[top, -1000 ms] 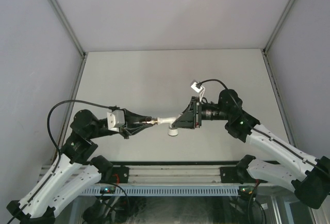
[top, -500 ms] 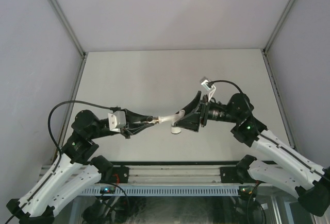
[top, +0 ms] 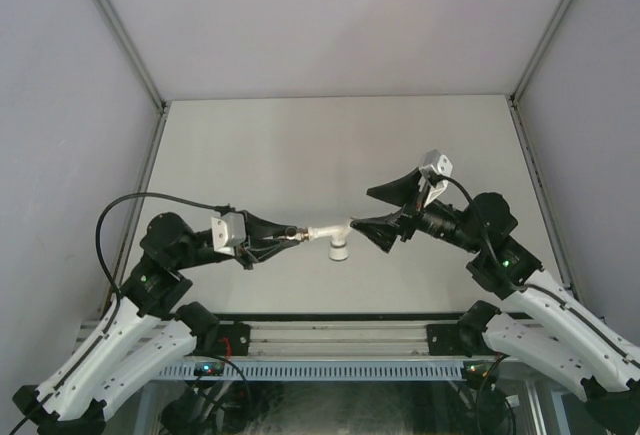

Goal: Install the water faucets

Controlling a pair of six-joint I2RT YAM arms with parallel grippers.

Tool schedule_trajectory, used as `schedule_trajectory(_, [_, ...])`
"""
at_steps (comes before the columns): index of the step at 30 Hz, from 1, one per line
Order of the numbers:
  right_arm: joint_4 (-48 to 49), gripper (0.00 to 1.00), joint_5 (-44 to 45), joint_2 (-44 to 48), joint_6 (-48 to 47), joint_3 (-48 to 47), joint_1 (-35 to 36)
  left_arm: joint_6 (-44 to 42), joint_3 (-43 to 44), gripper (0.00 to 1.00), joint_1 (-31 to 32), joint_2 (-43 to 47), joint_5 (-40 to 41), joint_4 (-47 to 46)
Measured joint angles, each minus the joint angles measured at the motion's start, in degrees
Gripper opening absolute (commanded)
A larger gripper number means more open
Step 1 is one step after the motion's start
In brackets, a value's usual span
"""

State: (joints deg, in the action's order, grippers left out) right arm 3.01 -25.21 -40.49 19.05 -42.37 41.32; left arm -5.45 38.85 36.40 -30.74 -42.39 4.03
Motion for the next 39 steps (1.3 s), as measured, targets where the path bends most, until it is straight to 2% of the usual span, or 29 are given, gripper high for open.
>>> schedule_trajectory(5, [1.3,0.87,0.9,0.5,-6.6,0.0,0.0,1.5,0.0,0.0,0.0,-0.5,0.2,0.0])
schedule_trajectory(8, [1.3,0.88,-0.6,2.4,-16.1,0.2,0.3,2.8,0.0,0.0,0.0,-0.6,0.4,0.0])
schedule_trajectory(14, [0.1,0.91,-0.1,9.6,-49.2,4.5,5.6,4.5,0.3,0.0,0.0,-1.0,1.8,0.9])
schedule_trajectory(17, [-2.5,0.88,4.6,8.7,-64.5,5.3,9.2,5.3,0.9,0.0,0.0,-1.9,2.0,2.6])
schedule_trajectory(21, [-2.9,0.84,11.9,6.6,-79.0,8.3,13.5,6.5,1.7,0.0,0.0,-2.3,2.3,4.3])
schedule_trajectory(29, [-1.1,0.85,16.4,7.1,-92.7,12.1,15.6,10.1,8.8,0.0,0.0,-3.4,4.9,10.1])
schedule_trajectory(39, [11.6,0.84,20.0,3.0,-101.6,14.6,22.2,14.1,9.6,0.0,0.0,-4.8,4.8,10.7])
